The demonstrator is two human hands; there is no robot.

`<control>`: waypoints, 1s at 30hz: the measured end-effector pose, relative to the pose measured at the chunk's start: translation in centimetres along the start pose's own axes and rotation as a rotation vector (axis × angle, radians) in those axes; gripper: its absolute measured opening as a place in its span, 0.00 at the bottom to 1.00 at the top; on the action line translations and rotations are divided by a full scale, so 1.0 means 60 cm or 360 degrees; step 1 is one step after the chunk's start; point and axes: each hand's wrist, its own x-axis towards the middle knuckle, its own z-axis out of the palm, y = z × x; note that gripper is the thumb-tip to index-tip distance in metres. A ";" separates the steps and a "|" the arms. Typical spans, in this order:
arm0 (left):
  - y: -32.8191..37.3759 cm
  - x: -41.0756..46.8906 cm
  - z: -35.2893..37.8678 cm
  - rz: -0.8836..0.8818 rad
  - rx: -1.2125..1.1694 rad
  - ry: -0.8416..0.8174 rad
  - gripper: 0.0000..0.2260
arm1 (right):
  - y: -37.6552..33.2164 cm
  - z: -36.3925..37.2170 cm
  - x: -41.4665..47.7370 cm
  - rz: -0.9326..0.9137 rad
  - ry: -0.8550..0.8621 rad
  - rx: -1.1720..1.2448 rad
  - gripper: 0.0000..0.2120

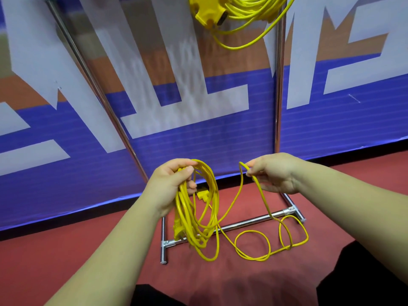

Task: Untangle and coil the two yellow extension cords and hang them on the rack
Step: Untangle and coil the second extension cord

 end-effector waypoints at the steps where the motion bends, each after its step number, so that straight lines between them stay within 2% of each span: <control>1: -0.002 -0.002 0.008 -0.0021 0.0012 -0.0034 0.07 | -0.001 0.002 0.000 -0.0024 -0.0004 -0.0005 0.08; 7: -0.020 -0.009 0.048 -0.0084 0.0008 -0.0114 0.10 | -0.015 0.013 -0.007 -0.0155 0.0032 0.0042 0.06; 17: -0.049 -0.001 0.100 -0.0143 -0.0048 -0.0060 0.15 | -0.039 0.037 -0.014 -0.0192 0.0006 0.0483 0.08; 22: -0.050 0.002 0.110 -0.0156 -0.0080 -0.0048 0.24 | -0.041 0.047 -0.008 -0.0195 -0.0008 0.0581 0.06; 26: -0.050 0.004 0.115 -0.0077 0.0022 0.0021 0.21 | -0.042 0.055 -0.010 -0.0253 -0.0038 0.0657 0.09; 28: -0.040 0.008 0.111 -0.0011 0.0020 0.0115 0.21 | -0.043 0.053 -0.014 -0.0367 -0.0007 0.0599 0.10; 30: -0.022 0.014 0.098 0.0048 -0.0081 0.0204 0.20 | -0.037 0.051 -0.021 -0.0599 0.0039 0.0338 0.12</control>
